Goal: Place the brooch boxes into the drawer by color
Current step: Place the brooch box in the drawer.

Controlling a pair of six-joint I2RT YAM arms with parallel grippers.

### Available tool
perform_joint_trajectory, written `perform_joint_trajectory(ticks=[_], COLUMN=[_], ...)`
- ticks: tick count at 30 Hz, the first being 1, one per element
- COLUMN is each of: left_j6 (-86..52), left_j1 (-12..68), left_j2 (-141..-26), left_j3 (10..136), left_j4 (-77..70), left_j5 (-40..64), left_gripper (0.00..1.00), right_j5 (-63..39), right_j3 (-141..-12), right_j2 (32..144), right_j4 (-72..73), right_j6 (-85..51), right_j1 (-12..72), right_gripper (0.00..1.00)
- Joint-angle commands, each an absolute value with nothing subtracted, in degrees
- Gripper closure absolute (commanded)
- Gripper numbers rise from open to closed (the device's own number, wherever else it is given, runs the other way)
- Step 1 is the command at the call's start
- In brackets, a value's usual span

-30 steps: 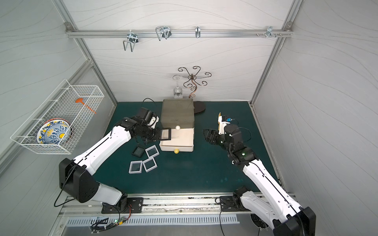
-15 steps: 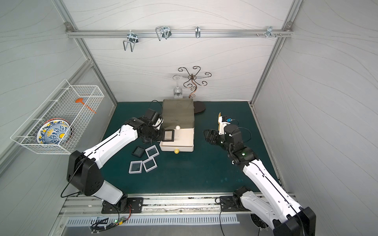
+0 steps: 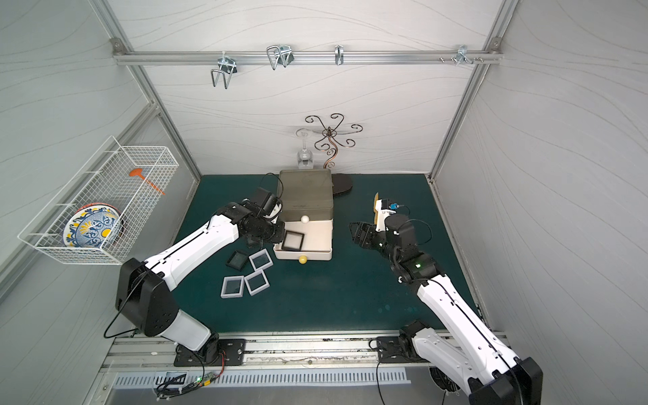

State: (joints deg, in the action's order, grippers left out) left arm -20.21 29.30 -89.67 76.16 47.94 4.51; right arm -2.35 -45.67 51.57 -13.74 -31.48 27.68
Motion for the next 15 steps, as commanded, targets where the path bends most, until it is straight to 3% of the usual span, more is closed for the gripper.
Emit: perform_joint_trajectory(ticks=[1, 3, 9, 15], left_j6=[-20.61, -20.79, -21.10, -19.44], left_j1=[29.90, 29.95, 28.76, 13.00], left_j2=[-87.91, -87.25, -84.82, -84.40], left_j3=[78.11, 78.14, 77.78, 76.86], left_j4=[50.47, 50.62, 51.00, 52.41], left_j5=[3.83, 2.88, -2.83, 2.84], left_gripper=[0.78, 0.72, 0.70, 0.69], right_j5=[-1.85, -1.93, -2.02, -2.28], right_j3=[-44.91, -44.80, -44.72, -44.23], right_j2=[50.68, 50.58, 50.17, 49.21], right_j4=[-14.22, -14.15, -14.15, -14.35], right_j6=[-31.11, -31.13, -30.88, -30.08], right_j1=[27.86, 27.86, 27.89, 28.34], right_gripper=[0.23, 0.23, 0.23, 0.22])
